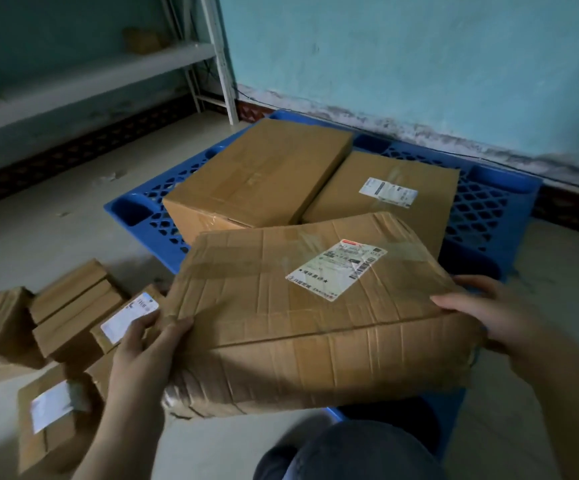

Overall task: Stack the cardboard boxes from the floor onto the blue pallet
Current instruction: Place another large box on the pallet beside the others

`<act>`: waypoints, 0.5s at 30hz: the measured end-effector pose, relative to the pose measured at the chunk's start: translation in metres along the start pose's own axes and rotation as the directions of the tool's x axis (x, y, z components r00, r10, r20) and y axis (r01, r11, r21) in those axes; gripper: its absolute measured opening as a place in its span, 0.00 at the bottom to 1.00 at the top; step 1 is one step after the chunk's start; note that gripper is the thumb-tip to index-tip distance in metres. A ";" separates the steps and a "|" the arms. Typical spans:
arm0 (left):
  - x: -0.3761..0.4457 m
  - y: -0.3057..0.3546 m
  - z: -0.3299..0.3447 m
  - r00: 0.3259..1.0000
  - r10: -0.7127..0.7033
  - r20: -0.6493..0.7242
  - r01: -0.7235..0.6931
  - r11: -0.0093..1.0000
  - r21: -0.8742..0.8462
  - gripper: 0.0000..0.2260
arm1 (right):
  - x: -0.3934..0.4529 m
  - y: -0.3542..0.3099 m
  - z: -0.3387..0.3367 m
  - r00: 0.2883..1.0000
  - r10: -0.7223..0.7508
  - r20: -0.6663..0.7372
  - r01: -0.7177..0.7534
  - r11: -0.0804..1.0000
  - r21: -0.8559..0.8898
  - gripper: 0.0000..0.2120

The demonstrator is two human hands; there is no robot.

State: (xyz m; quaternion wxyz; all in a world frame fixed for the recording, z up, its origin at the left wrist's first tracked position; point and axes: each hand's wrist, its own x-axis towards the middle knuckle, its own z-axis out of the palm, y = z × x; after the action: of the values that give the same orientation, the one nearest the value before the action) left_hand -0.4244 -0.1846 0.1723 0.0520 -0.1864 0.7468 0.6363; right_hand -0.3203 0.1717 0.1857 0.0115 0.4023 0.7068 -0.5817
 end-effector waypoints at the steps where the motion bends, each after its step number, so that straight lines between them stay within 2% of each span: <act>1: 0.005 -0.002 0.009 0.999 -0.017 0.036 0.018 1.000 -0.005 0.25 | -0.002 0.006 -0.008 0.999 0.028 -0.031 -0.028 1.000 0.010 0.26; 6: 0.026 -0.001 0.075 0.963 -0.061 0.264 0.036 0.994 0.100 0.18 | -0.009 0.041 -0.031 0.981 0.129 -0.148 -0.115 0.989 0.096 0.30; 10: 0.053 -0.006 0.112 0.928 -0.136 0.348 0.077 0.981 0.179 0.21 | -0.007 0.073 -0.023 0.964 0.204 -0.170 -0.179 0.972 0.153 0.33; 12: 0.067 -0.013 0.122 0.899 -0.189 0.394 0.102 0.968 0.231 0.22 | -0.002 0.088 -0.013 0.957 0.247 -0.150 -0.225 0.963 0.152 0.37; 15: 0.085 -0.027 0.133 0.832 -0.293 0.470 0.132 0.929 0.345 0.28 | 0.003 0.106 0.007 0.955 0.281 -0.091 -0.273 0.958 0.090 0.51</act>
State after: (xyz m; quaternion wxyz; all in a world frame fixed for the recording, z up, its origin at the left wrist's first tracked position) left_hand -0.5148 -0.0774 0.0959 0.3480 -0.0826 0.7670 0.5328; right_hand -0.2635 0.1676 0.0957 0.0409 0.5269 0.6202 -0.5796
